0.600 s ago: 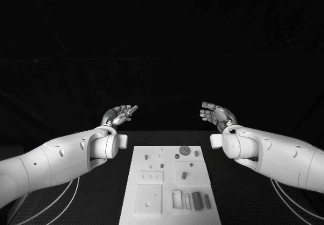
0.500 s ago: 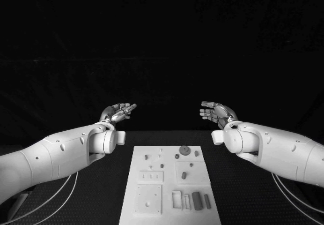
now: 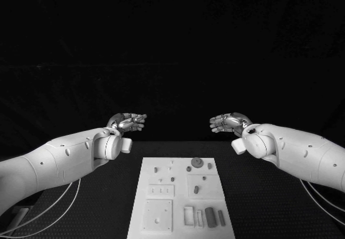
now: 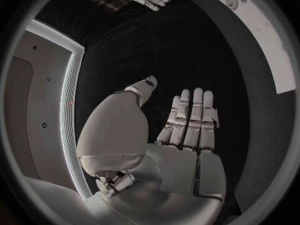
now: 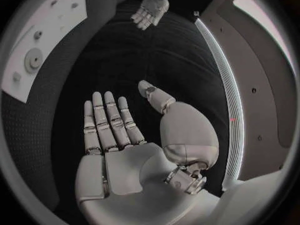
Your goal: Assemble the parts on the task board
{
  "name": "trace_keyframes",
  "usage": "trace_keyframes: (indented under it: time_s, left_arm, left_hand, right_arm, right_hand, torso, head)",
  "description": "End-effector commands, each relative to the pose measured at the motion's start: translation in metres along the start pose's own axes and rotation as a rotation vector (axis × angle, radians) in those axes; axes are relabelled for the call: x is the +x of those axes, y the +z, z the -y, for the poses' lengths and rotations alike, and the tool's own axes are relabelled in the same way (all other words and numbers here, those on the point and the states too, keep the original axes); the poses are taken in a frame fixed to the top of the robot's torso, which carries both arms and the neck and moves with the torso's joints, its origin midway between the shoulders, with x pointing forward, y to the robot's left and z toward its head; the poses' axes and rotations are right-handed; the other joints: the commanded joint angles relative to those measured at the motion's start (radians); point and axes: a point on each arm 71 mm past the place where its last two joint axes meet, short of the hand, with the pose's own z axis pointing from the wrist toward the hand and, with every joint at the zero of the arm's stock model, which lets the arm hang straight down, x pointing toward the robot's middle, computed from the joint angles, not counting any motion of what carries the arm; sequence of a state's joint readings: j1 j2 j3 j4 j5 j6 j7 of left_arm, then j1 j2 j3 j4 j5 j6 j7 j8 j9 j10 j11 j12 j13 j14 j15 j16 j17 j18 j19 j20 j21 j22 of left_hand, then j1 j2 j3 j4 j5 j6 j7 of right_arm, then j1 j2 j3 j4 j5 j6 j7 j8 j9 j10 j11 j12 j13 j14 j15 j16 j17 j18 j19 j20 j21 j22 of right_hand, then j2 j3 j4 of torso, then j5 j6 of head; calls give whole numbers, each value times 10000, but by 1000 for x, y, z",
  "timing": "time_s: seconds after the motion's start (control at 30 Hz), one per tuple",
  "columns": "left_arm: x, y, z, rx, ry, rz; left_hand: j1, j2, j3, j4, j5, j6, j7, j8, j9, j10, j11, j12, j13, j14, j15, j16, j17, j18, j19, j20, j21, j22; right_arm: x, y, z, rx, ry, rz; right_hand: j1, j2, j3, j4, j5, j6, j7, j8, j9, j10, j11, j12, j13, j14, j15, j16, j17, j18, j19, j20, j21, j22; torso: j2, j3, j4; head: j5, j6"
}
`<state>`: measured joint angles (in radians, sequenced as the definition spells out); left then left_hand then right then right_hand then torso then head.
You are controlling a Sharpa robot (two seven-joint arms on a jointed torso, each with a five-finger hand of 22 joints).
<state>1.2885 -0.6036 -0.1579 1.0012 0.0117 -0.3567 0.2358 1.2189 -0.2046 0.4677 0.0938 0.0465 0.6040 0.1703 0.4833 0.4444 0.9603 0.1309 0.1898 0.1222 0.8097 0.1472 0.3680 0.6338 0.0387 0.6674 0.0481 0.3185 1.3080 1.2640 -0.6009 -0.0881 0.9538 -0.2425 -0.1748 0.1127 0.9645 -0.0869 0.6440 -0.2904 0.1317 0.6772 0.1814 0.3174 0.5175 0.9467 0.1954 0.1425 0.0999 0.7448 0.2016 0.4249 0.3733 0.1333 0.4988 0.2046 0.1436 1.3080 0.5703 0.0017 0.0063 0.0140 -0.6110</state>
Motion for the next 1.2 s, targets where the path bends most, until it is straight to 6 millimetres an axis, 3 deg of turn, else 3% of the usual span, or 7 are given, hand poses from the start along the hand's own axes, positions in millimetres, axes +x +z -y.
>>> trace_keyframes:
  time_s: [0.03, 0.17, 0.33, 0.5, 0.83, 1.03, 1.2]
  left_arm:
    - [6, -2, 1, 114, 131, -750]
    - [9, -6, 1, 165, 60, -1113]
    - [16, -11, 2, 299, 70, -1445]
    - [19, -21, 2, 371, -55, -1739]
    - [30, -38, 4, 473, -289, -2326]
    - [31, -48, 5, 508, -404, -2505]
    - [34, -51, 6, 525, -441, -2599]
  left_hand:
    - [221, 388, -326, -529, 67, 620, -51, 115, -18, 945, -207, 378, 180, 886, -247, 502, 124, 282, 595, -198, 386, 253]
    - [382, 660, -454, -1067, 63, 1267, -126, 140, -47, 1486, -310, 508, 263, 1159, -379, 662, 90, 231, 771, -331, 532, 220]
    - [534, 984, -247, -1832, 179, 1986, -162, 75, -82, 2304, -473, 725, 466, 1799, -703, 1210, 203, 222, 1354, -636, 950, 224]
    - [143, 1136, 99, -2665, 322, 2287, -189, -208, -148, 2680, -564, 625, 591, 1970, -815, 1431, 139, 121, 1530, -811, 1177, 207]
    - [-440, 909, 247, -2958, 297, 2171, -90, -481, -181, 2470, -415, 293, 568, 1997, -817, 1518, 55, 116, 1560, -833, 1280, 202]
    - [-686, 817, 272, -2980, 141, 2099, -58, -576, -178, 2348, -354, 140, 552, 1990, -812, 1544, 16, 131, 1557, -828, 1321, 202]
    - [-708, 806, 274, -2985, 131, 2091, -59, -586, -177, 2332, -349, 122, 549, 1990, -812, 1547, 12, 133, 1555, -828, 1324, 202]
  right_arm:
    - [5, 0, 1, -450, -3684, -716]
    - [7, -1, 0, -657, -4846, -816]
    - [12, -1, -1, -918, -6044, -1067]
    - [18, 0, -4, -1402, -7771, -1249]
    - [35, 1, -8, -2415, -10407, -1506]
    - [44, -1, -7, -2915, -11365, -1520]
    - [52, -3, -2, -3095, -11936, -1693]
  right_hand:
    - [386, -79, -41, 0, -47, 434, 40, 113, -79, 523, -150, 106, 87, 528, -208, 148, 148, 267, 494, -5, 77, 28]
    - [661, -96, -61, -2, -153, 922, -68, 221, -142, 1021, -308, 146, 159, 995, -392, 210, 291, 479, 962, 24, 114, -65]
    - [934, -99, 32, -29, -206, 1564, -195, 330, -191, 1890, -646, 246, 290, 2172, -956, 574, 714, 956, 2143, 24, 443, -169]
    - [1086, -164, 39, -12, -319, 1913, -216, 305, -269, 2282, -765, 96, 298, 3114, -1369, 804, 1148, 1285, 3178, -5, 826, -188]
    - [1230, -565, -529, -41, -751, 2045, -310, 150, -379, 2546, -880, -223, 288, 4942, -2014, 1578, 2262, 1285, 5261, -796, 1732, 43]
    - [1359, -766, -1259, -27, -839, 1985, -407, 61, -402, 2543, -981, -437, 318, 5801, -2140, 2627, 3158, 1285, 6411, -1326, 2467, 273]
    - [1417, -780, -1421, -42, -814, 1993, -413, 56, -397, 2580, -997, -471, 334, 5887, -2171, 3003, 3440, 1285, 6678, -1504, 2765, 253]
  torso:
    - [76, -38, 77]
    - [173, -30, 163]
    - [291, -13, 231]
    - [486, 14, 267]
    - [922, 7, 376]
    - [1143, 18, 493]
    - [1287, 29, 561]
  head:
    - [15, 105]
    - [-25, 184]
    - [-121, 261]
    - [-224, 295]
    - [-489, 159]
    - [-578, 40]
    - [-589, -2]
